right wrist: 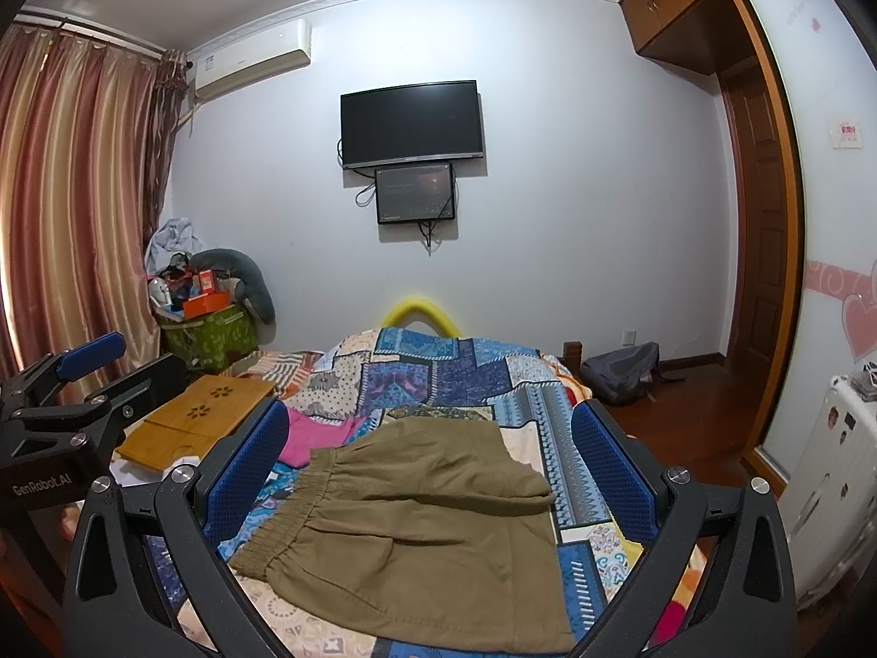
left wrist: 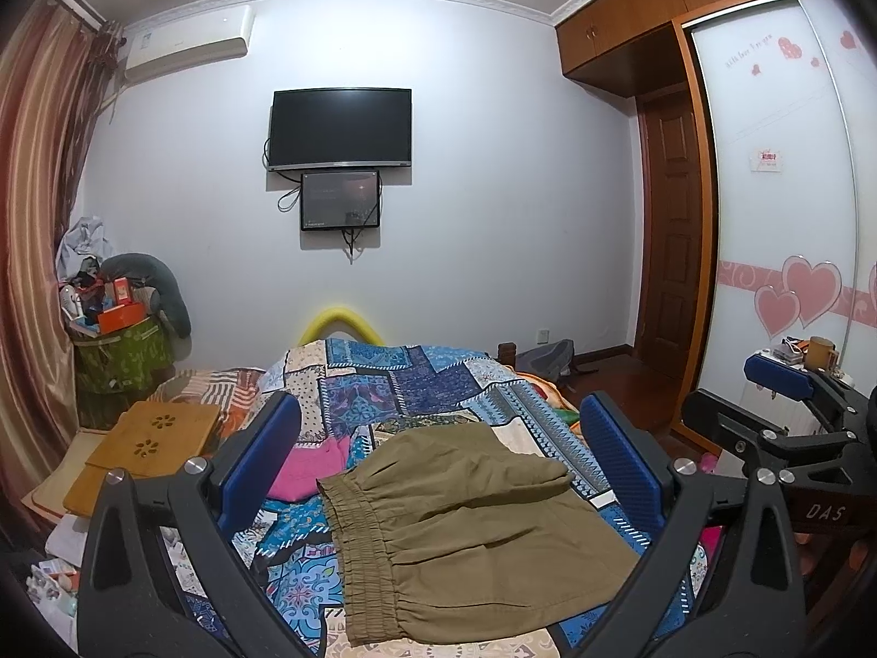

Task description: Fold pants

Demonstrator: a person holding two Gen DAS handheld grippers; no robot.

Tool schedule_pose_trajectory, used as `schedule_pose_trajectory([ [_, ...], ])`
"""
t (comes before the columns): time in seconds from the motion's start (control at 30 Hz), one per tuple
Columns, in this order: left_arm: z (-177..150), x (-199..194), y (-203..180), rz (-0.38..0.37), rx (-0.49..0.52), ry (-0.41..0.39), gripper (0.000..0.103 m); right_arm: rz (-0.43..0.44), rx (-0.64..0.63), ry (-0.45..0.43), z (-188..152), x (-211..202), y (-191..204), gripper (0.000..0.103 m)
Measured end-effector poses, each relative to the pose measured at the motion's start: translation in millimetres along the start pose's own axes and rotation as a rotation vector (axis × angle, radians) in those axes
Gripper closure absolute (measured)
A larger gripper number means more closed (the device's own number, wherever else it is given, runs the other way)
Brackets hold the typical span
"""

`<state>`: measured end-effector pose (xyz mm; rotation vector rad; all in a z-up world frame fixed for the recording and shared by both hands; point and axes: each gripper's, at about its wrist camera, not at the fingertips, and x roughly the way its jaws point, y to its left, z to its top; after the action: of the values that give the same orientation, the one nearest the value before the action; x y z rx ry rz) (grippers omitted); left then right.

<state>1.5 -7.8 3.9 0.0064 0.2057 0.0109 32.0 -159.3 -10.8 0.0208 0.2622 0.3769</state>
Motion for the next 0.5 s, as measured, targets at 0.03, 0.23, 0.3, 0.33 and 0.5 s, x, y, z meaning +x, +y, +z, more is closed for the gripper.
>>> schedule_pose_trajectory([
  [0.03,-0.3,0.0,-0.1,0.000,0.000,0.000,0.000,0.000,0.001,0.000,0.5,-0.3,0.0,0.000],
  [0.23,-0.8,0.7,-0.8,0.001,0.000,0.000,0.000,0.001,0.002,0.000,0.2,-0.3,-0.1,0.000],
  [0.3,-0.9,0.7,-0.8,0.001,0.000,0.000,0.000,0.002,0.003,0.000,2.0,-1.6,-0.1,0.000],
  [0.33,-0.8,0.7,-0.9,0.002,0.000,-0.001,0.000,0.003,0.003,0.000,2.8,-2.1,-0.5,0.000],
  [0.5,-1.7,1.5,-1.7,0.002,0.001,0.000,0.000,0.002,0.003,-0.001,2.2,-2.1,-0.4,0.000],
])
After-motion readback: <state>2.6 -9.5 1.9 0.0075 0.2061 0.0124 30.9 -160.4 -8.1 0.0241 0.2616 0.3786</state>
